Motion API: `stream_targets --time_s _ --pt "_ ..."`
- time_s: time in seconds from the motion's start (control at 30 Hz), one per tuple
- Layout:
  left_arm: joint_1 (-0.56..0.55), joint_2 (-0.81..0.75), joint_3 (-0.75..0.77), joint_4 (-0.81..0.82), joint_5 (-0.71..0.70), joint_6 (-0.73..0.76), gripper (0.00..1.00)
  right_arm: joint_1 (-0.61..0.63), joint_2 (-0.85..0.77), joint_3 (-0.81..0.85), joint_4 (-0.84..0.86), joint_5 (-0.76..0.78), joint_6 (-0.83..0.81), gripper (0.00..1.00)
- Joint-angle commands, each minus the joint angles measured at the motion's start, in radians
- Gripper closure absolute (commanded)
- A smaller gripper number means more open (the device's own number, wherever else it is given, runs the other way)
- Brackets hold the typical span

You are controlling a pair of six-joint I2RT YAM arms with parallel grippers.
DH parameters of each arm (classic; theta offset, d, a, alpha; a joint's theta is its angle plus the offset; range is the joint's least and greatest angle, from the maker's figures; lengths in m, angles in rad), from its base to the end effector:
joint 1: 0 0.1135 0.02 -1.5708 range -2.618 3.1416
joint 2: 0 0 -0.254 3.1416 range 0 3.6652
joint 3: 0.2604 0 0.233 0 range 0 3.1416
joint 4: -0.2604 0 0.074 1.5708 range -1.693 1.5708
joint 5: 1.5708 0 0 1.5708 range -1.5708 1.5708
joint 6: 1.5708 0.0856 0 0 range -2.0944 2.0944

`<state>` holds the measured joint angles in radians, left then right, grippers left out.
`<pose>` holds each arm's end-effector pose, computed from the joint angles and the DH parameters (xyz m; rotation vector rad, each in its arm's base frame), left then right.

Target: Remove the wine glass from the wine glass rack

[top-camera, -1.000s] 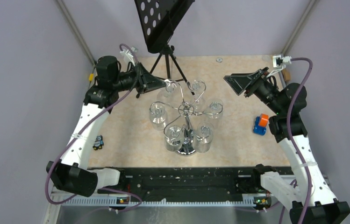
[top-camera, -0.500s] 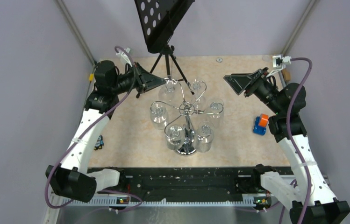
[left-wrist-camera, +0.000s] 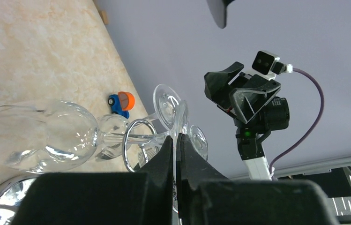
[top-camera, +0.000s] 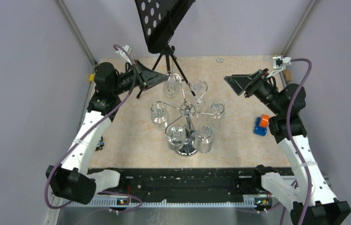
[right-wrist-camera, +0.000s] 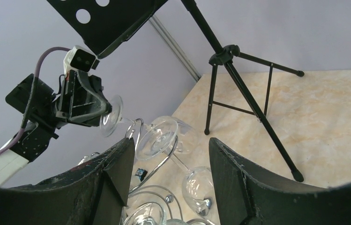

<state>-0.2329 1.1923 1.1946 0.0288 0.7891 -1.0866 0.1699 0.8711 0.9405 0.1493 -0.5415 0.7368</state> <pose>0.2637 -0.1250 0.4142 -0.0381 1.8026 -1.5925 0.2101 0.0808 0.4152 -0.0734 1.4757 1.1108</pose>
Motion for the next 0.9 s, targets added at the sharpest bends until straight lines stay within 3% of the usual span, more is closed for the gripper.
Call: stream_targets --time_s 0.0,0.53,0.87 --pt "-0.019 0.003 0.021 0.139 0.027 -0.016 1.00 0.015 -0.001 0.004 0.048 0.008 0.003 0.39" --pt "-0.049 0.009 0.016 0.126 0.146 -0.029 1.00 0.014 0.015 0.005 0.058 0.003 0.015 0.39" --pt "-0.041 -0.076 0.055 -0.137 0.122 0.132 1.00 0.024 0.019 -0.020 0.072 0.004 0.038 0.39"
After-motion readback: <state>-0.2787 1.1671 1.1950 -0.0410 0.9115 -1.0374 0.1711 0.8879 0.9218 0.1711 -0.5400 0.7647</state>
